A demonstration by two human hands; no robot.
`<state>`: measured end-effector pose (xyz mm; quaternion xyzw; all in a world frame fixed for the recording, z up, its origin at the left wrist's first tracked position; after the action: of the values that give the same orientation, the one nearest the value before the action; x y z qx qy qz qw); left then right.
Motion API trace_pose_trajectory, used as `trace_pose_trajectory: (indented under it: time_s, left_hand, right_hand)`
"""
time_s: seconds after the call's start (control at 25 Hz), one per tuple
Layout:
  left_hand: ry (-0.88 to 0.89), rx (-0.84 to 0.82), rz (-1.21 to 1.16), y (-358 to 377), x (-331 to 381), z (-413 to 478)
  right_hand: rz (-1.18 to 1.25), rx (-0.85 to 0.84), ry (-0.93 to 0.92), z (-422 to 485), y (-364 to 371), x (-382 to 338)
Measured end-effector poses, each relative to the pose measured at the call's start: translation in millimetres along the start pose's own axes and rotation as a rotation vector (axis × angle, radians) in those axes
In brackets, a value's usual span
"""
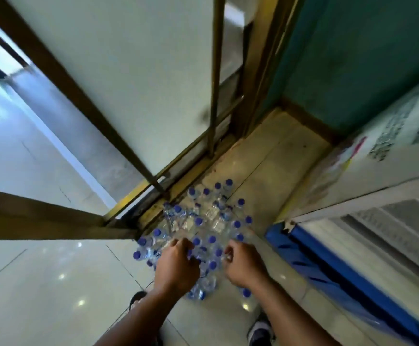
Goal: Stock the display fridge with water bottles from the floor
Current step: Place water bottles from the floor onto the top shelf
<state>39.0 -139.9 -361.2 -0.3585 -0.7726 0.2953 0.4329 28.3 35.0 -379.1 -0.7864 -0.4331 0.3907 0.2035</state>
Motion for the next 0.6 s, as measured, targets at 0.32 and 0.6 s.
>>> trace_pose_trajectory:
  time_s: [0.32, 0.6]
  left_hand:
    - [-0.055, -0.184, 0.212, 138.8, -208.5, 165.1]
    - [0.112, -0.261, 0.439, 278.9, -246.7, 220.1]
  right_hand:
    - [-0.031, 0.084, 0.194, 185.5, 226.7, 52.6]
    - [-0.494, 0.081, -0.270, 277.5, 315.4, 96.2]
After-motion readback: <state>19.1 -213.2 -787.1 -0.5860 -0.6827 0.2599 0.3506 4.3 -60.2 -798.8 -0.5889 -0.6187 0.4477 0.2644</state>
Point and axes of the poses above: each hand's wrist, its own z-axis towards the middle knuckle, its own y-axis out of the palm, x = y × z, the point moved 3 cm from there along z, towards the middle knuckle, and after that the axes turned 3 degrees about x, right-handed, at the moved point
